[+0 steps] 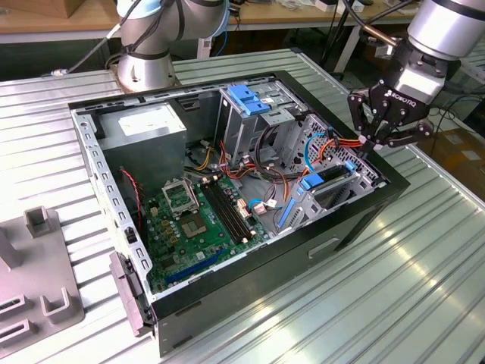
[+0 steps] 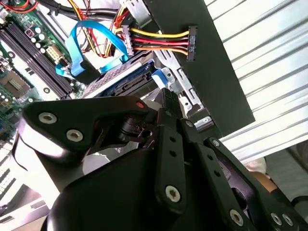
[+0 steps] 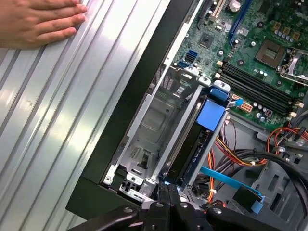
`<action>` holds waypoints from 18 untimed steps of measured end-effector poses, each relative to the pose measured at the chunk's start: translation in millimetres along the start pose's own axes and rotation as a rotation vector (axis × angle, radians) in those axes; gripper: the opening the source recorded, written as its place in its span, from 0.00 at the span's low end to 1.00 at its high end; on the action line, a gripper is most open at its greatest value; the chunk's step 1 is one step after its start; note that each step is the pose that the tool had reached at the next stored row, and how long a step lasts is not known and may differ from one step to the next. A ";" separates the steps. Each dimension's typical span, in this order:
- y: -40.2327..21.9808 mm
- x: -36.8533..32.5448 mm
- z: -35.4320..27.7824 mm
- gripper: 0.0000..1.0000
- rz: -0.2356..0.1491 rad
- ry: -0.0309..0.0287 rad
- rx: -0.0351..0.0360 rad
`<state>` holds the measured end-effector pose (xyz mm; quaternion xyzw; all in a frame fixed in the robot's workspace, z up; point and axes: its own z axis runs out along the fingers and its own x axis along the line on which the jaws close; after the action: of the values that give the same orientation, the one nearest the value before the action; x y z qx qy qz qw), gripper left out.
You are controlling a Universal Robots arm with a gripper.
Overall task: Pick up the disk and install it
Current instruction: 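Insert the first disk wire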
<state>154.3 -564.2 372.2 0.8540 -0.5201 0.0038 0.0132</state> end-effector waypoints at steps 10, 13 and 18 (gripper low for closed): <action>-23.8 -23.6 -0.9 0.10 -0.002 0.0029 -0.0018; -26.2 -22.6 -0.9 0.10 -0.039 0.0031 -0.0015; -27.5 -21.7 -7.8 0.10 -0.108 0.0035 -0.0018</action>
<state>168.8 -532.1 379.0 0.8807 -0.4733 0.0041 0.0150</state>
